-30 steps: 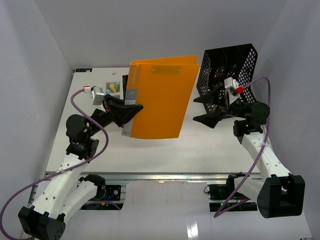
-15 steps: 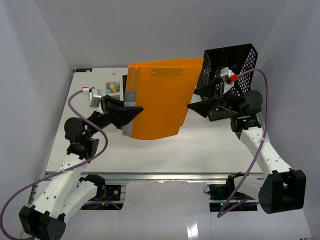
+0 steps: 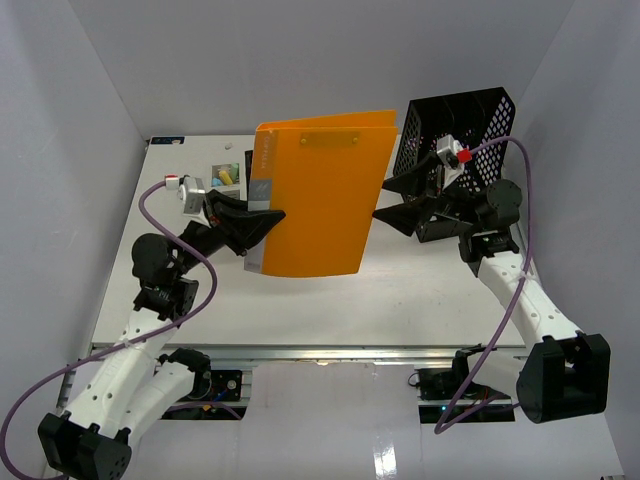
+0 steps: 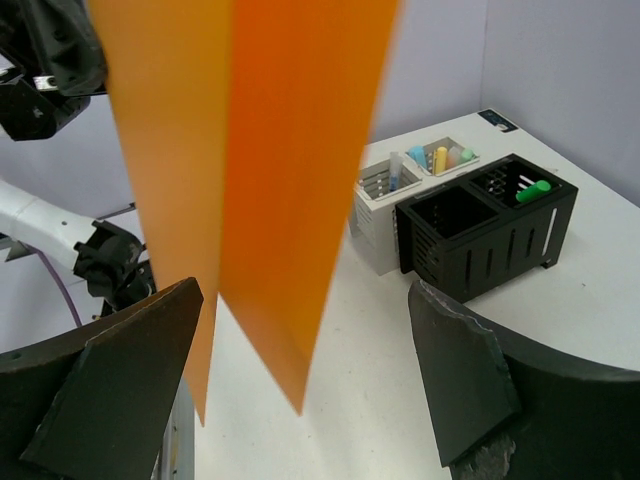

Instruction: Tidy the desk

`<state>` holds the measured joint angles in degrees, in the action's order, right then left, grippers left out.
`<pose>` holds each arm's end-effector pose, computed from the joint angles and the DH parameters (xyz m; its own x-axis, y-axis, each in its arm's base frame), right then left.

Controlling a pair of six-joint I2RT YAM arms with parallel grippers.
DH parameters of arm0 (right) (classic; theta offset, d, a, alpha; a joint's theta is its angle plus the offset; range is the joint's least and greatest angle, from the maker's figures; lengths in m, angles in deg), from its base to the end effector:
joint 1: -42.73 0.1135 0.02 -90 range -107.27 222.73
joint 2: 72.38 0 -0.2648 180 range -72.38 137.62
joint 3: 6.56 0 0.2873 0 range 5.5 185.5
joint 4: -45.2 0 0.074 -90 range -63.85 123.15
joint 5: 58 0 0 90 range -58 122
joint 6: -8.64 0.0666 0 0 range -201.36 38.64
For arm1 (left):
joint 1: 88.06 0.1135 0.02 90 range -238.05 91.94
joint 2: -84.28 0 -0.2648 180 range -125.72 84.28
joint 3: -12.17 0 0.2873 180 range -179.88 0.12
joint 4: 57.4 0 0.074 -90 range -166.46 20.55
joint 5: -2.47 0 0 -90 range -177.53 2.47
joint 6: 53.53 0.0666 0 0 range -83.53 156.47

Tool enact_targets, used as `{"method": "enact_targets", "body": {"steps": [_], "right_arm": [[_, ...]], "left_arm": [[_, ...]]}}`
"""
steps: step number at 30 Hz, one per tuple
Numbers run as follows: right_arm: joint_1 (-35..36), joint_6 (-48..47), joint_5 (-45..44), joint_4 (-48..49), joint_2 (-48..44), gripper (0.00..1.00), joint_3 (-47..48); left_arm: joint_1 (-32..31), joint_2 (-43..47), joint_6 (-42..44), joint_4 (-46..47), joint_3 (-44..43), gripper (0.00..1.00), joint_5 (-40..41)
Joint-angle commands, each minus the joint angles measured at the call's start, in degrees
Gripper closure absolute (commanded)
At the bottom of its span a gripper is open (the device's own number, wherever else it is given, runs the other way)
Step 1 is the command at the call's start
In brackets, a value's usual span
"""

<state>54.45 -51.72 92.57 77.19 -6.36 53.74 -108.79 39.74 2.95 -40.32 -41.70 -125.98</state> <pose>0.2760 0.1165 0.3740 -0.0509 0.2376 -0.9700 -0.9657 0.2358 0.1084 0.1983 -0.1193 0.4019 -0.0939 -0.4269 -0.8994 0.8951 0.3593 -0.2640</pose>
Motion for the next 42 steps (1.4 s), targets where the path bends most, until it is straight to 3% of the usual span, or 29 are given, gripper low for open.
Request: {"method": "enact_targets", "body": {"steps": [1, 6, 13, 19, 23, 29, 42], "right_arm": [[0.7, 0.7, 5.7, 4.9, -1.7, 0.1, 1.3], [1.1, 3.5, 7.6, 8.3, -1.4, 0.1, 1.1], [1.9, 1.8, 4.0, 5.7, -0.6, 0.1, 1.7], [1.9, -13.2, -8.1, -13.8, -3.3, 0.1, 3.1], [1.9, -16.9, -14.0, -17.1, -3.5, 0.1, 4.2], [1.9, -9.9, -7.7, -8.8, -1.0, 0.1, 3.7], [1.9, 15.3, 7.1, 30.1, 2.3, 0.1, -1.2]], "left_arm": [[-0.1, 0.9, 3.7, -4.1, -2.5, 1.0, 6.0], [-0.2, -0.1, 2.6, -2.3, -2.5, 1.0, 3.2], [-0.1, -0.8, -0.1, 2.5, -1.3, 1.0, -1.1], [-0.1, 0.9, 1.3, 1.2, -1.0, 1.0, -0.1], [-0.2, 1.1, 0.4, 2.6, -0.2, 1.0, -1.0], [-0.2, -0.2, -2.1, 6.4, 0.4, 1.0, -5.4], [-0.2, -2.3, -3.0, 7.5, 0.5, 1.0, -7.3]]}}
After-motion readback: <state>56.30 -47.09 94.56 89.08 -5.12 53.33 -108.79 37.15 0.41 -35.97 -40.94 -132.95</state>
